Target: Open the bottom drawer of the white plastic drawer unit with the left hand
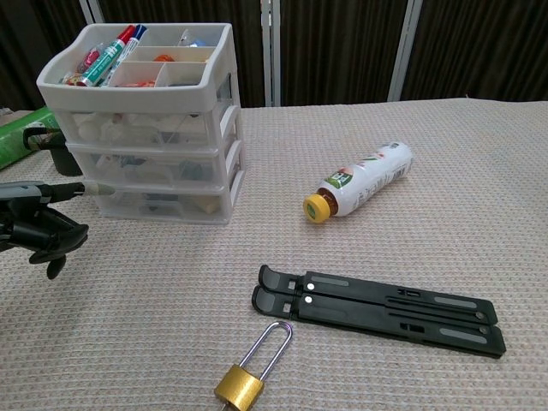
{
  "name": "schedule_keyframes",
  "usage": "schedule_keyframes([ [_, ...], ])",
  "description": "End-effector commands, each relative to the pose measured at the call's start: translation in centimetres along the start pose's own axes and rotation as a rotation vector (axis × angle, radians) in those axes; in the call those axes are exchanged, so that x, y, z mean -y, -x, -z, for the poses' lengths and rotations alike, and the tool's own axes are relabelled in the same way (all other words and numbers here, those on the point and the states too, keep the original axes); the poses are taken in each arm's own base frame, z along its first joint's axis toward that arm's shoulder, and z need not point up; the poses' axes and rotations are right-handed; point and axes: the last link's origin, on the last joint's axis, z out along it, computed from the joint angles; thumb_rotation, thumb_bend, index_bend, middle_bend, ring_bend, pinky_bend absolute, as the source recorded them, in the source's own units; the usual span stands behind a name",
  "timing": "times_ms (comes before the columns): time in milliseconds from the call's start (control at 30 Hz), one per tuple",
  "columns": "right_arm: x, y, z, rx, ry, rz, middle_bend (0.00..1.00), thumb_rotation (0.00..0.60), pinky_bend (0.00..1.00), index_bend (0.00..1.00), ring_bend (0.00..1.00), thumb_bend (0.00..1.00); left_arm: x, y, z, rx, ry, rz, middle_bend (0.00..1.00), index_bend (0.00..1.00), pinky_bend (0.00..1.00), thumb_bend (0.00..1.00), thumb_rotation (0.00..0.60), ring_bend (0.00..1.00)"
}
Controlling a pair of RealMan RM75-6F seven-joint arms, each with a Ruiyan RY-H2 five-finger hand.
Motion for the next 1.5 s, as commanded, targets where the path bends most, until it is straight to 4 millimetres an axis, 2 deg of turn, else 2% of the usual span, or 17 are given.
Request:
schedule_keyframes([
  [33,0.0,0.0,0.0,0.0,0.0,0.0,0.0,0.6,0.0,0.0,0.0,0.0,-0.7,0.0,-1.4,0.018,-0.018,0.006,0.79,0.0,0.61,0.66,0.6,0.8],
  [700,0.1,-0.4,0.2,-0.008,-0.01,-0.021,0.0,0.6,0.0,0.0,0.0,0.0,-1.2,1.9,-5.7,0.075,-0.137,0.004,0.79,0.0,0.63,0.66,0.6,0.8],
  [1133,0.2,-0.4,0.2,-0.009,-0.015,-0.022,0.0,0.6,0.0,0.0,0.0,0.0,-2.2,3.2,-7.0,0.095,-0.143,0.004,0.79,0.0,0.63,0.66,0.6,0.8],
  [1500,0.1,-0.4,0.3,-0.008,-0.013,-0.023,0.0,0.6,0.0,0.0,0.0,0.0,-2.4,3.2,-7.6,0.067,-0.135,-0.002,0.79,0.0,0.63,0.66,0.6,0.8],
])
